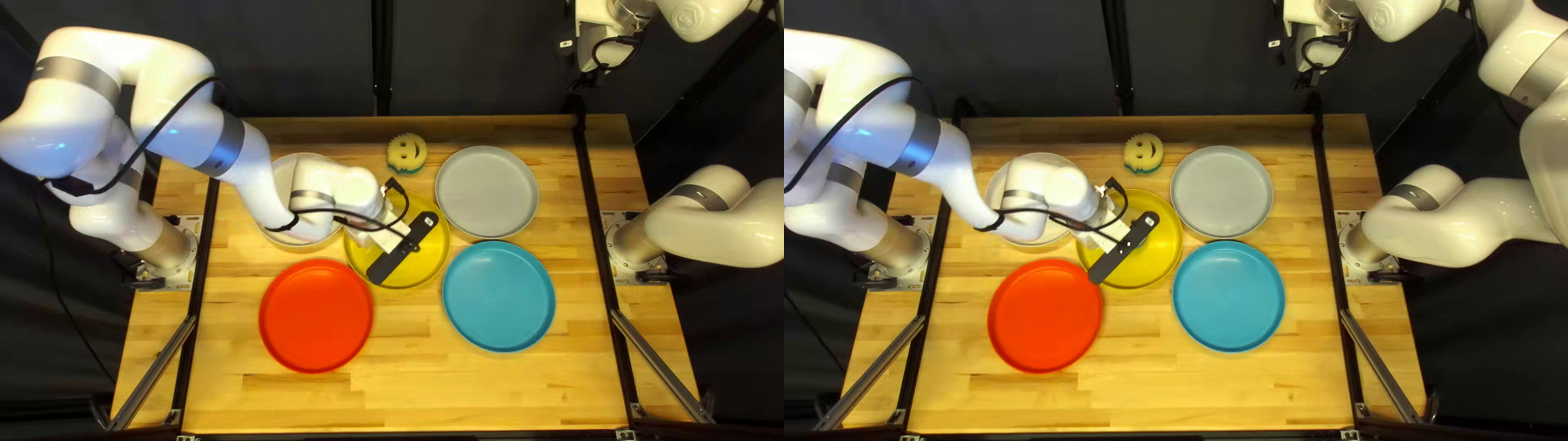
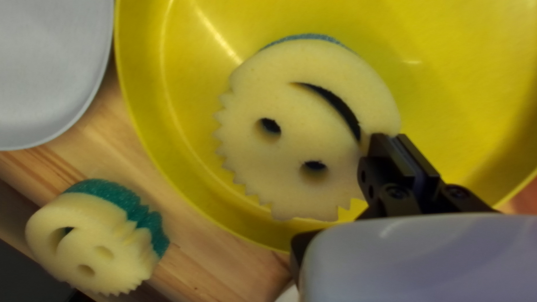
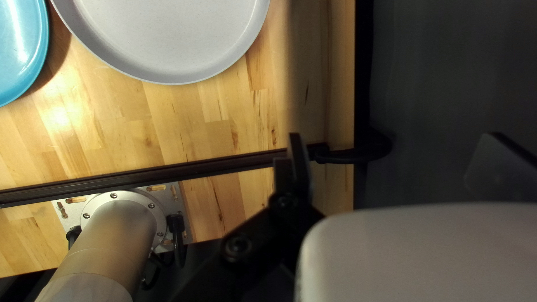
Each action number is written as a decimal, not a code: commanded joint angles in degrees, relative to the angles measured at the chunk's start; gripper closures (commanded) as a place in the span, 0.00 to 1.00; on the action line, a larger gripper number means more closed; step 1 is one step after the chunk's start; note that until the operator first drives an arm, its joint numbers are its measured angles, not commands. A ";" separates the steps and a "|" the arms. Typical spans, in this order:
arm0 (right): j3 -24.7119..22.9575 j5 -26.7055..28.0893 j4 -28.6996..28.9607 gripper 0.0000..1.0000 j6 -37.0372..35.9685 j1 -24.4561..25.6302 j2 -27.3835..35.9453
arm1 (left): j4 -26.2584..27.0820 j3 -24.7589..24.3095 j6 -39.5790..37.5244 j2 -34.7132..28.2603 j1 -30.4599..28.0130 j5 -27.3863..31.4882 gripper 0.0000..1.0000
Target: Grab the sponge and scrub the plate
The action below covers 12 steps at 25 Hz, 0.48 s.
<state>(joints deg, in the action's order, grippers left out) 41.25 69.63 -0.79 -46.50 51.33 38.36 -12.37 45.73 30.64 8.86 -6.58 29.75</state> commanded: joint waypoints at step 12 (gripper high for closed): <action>0.00 0.00 0.00 0.00 0.00 0.00 0.00 | 1.11 0.90 5.05 2.08 4.26 -1.58 1.00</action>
<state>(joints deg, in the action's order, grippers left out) 41.25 69.63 -0.79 -46.50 51.33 38.36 -12.79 45.09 32.28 9.65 -4.82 28.24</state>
